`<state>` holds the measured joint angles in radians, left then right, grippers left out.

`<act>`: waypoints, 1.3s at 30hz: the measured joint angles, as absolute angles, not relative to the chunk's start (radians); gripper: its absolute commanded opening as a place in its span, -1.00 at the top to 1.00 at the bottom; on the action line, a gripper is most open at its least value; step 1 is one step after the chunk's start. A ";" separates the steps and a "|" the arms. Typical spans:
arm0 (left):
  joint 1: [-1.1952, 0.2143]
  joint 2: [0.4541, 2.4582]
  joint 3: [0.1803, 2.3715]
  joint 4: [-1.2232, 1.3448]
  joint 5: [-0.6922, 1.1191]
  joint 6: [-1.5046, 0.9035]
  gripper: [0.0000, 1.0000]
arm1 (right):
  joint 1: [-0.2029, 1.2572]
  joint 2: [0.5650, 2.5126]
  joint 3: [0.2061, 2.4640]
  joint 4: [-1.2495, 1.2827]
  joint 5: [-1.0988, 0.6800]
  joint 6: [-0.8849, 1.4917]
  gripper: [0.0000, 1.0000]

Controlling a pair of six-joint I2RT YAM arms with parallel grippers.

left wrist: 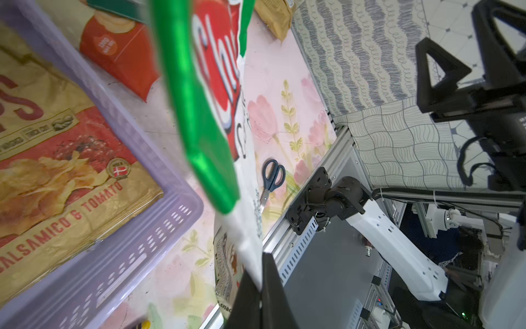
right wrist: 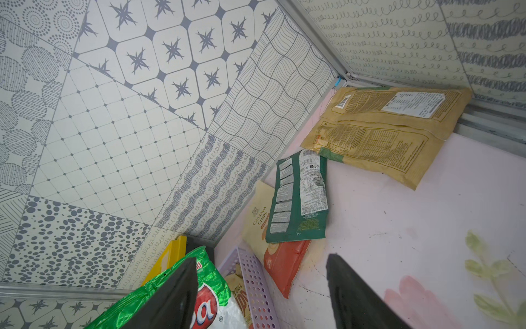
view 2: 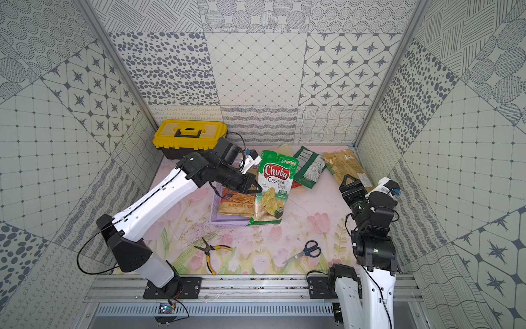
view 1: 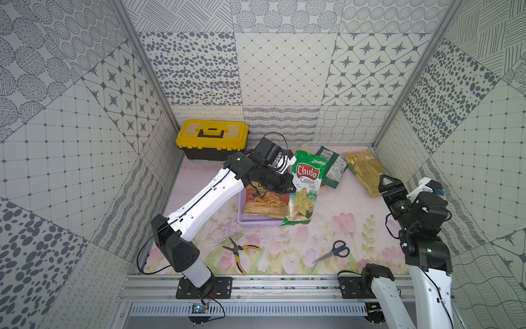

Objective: Put the potato chips into the basket
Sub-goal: Place the potato chip in the basket.

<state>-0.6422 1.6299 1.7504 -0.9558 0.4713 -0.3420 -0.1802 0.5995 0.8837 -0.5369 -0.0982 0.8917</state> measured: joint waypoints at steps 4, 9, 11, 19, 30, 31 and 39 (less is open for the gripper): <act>-0.542 1.619 1.634 -0.925 0.507 -0.332 1.00 | -0.180 0.622 0.867 -0.517 -0.128 0.910 -0.49; -0.445 1.639 1.537 -0.903 0.544 -0.319 1.00 | -0.179 0.627 0.853 -0.510 -0.153 0.915 -0.49; -0.415 1.649 1.518 -0.901 0.546 -0.310 1.00 | -0.178 0.627 0.846 -0.508 -0.159 0.918 -0.49; -0.339 1.659 1.500 -0.897 0.550 -0.255 1.00 | -0.171 0.627 0.831 -0.503 -0.176 0.936 -0.49; -0.250 1.684 1.468 -0.879 0.540 -0.174 1.00 | -0.156 0.627 0.815 -0.497 -0.175 0.941 -0.49; -0.246 1.689 1.465 -0.878 0.535 -0.165 1.00 | -0.156 0.627 0.815 -0.496 -0.176 0.941 -0.49; -0.225 1.748 1.484 -0.880 0.479 -0.097 1.00 | -0.139 0.631 0.815 -0.488 -0.175 0.949 -0.48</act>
<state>-0.2249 1.7481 1.4837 -0.8799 0.4793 -0.0967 -0.1387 0.6308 0.8154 -0.4881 -0.1749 0.9493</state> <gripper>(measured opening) 0.055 0.742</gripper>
